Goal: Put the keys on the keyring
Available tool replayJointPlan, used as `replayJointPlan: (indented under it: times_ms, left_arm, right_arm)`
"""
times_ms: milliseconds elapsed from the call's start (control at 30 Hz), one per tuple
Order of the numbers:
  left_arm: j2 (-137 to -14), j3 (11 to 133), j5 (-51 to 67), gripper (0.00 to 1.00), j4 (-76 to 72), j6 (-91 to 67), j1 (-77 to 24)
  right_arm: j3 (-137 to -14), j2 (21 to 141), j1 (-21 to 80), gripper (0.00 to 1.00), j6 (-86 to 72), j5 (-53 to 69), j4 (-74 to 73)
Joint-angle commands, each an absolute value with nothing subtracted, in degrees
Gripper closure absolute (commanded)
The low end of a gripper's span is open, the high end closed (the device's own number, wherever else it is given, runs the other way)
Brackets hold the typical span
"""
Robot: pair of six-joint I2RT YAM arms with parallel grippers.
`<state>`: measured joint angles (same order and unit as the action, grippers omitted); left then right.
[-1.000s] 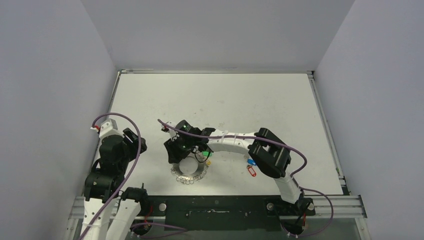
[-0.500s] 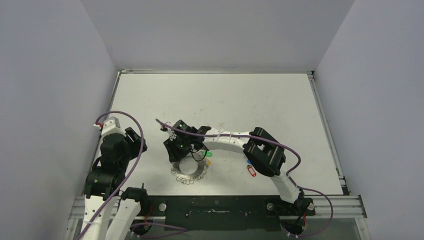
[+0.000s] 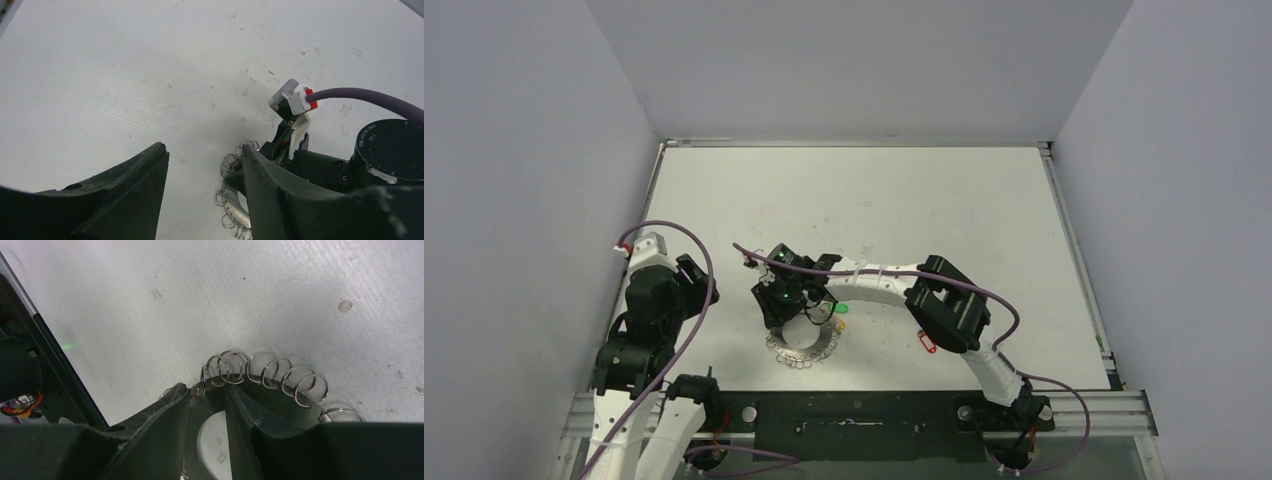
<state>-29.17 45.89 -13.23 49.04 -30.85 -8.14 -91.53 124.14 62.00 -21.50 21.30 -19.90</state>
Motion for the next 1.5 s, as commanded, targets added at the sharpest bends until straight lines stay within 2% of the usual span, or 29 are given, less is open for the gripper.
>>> replayJointPlan:
  times_ms: [0,433,800,1000,1200,1467]
  left_arm:
    - [-29.28,46.34,-12.66,0.46,45.82,-29.93,-7.81]
    - [-29.56,46.85,-12.04,0.45,46.58,-27.8,-7.8]
    - [-29.2,46.91,-11.73,0.44,46.87,-26.19,-7.76]
    - [-28.59,46.45,-8.68,0.45,45.64,-25.12,-7.78]
    - [-27.27,44.65,-0.27,0.47,40.9,-21.63,-7.79]
    - [-26.41,40.25,17.58,0.51,28.68,-17.42,-7.82]
  right_arm:
    - [-93.81,125.17,62.52,0.67,-21.58,21.57,-19.61]
    - [-94.71,126.27,62.42,0.78,-21.88,22.82,-19.0]
    - [-92.19,122.76,61.95,1.0,-22.08,25.75,-16.2]
    - [-85.26,115.46,59.25,1.0,-20.15,29.48,-10.92]
    - [-81.04,107.25,56.47,1.0,-15.34,29.47,-11.38]
    - [-76.75,96.87,51.08,1.0,-9.65,34.0,-12.42]
